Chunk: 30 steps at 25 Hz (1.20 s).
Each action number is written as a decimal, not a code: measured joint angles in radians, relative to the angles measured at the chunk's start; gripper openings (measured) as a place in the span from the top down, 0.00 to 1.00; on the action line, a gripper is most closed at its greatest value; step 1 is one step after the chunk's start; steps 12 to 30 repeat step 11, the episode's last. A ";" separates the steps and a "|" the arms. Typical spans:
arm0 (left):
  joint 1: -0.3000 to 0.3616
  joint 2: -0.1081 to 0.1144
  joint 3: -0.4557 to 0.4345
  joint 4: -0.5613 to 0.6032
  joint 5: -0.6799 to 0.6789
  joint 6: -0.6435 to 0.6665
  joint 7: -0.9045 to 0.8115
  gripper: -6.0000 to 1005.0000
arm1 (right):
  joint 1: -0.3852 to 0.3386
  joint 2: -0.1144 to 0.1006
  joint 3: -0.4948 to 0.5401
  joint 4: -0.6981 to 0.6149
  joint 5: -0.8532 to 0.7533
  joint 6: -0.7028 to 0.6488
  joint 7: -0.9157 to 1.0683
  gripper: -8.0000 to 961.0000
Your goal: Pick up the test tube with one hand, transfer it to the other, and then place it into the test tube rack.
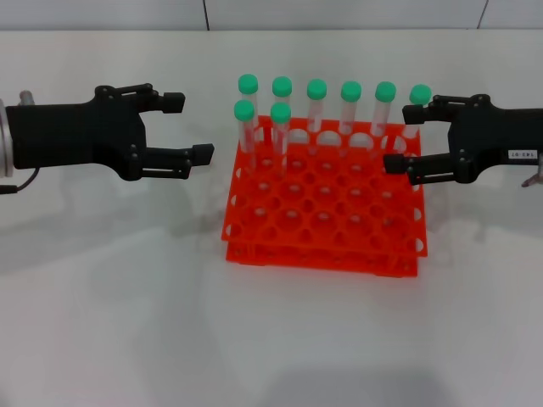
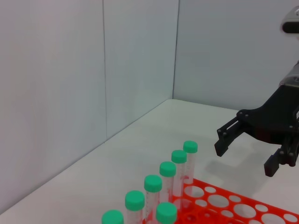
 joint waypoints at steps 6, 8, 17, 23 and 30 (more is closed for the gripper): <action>-0.001 0.000 0.000 0.000 0.000 -0.002 0.001 0.13 | 0.004 0.004 0.000 -0.002 0.000 0.001 -0.003 0.12; -0.001 0.000 0.000 0.000 0.000 -0.003 0.001 0.13 | 0.007 0.004 0.000 0.000 0.000 0.002 -0.003 0.12; -0.001 0.000 0.000 0.000 0.000 -0.003 0.002 0.13 | 0.008 0.004 0.001 0.000 0.000 0.002 -0.003 0.12; -0.001 0.000 0.000 0.000 0.000 -0.003 0.002 0.13 | 0.008 0.004 0.001 0.000 0.000 0.002 -0.003 0.12; -0.001 0.000 0.000 0.000 0.000 -0.003 0.002 0.13 | 0.008 0.004 0.001 0.000 0.000 0.002 -0.003 0.12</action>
